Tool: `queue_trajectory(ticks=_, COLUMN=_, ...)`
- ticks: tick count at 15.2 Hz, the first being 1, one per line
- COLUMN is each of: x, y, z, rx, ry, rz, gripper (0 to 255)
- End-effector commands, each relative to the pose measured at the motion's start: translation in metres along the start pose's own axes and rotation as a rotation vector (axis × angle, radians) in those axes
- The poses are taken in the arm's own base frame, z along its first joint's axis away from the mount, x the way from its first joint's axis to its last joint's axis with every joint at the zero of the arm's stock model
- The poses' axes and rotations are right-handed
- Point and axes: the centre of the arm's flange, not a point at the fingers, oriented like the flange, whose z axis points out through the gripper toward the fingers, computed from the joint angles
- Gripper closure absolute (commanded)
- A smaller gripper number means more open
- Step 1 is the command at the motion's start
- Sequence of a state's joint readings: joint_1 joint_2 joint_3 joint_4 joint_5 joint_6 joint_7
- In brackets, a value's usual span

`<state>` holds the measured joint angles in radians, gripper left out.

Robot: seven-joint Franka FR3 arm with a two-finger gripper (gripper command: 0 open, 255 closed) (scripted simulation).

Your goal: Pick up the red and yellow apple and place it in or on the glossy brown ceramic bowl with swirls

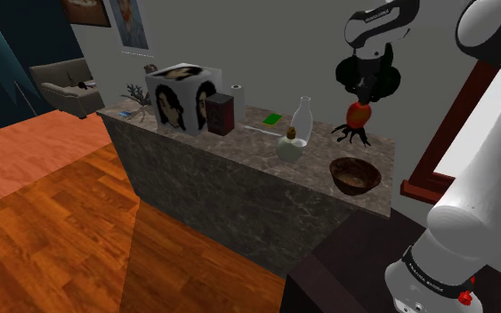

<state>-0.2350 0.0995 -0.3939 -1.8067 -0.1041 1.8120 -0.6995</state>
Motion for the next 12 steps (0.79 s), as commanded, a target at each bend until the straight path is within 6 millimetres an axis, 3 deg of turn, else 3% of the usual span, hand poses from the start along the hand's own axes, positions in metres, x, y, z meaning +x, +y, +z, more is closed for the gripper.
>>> queue_trajectory(ticks=1, x=-0.012, y=-0.021, z=-0.008, rx=0.0, ry=0.0, rz=0.0, gripper=255)
queue_trajectory(ticks=12, x=-0.09, y=-0.138, z=-0.046, rx=0.0, ry=0.0, rz=0.0, gripper=255)
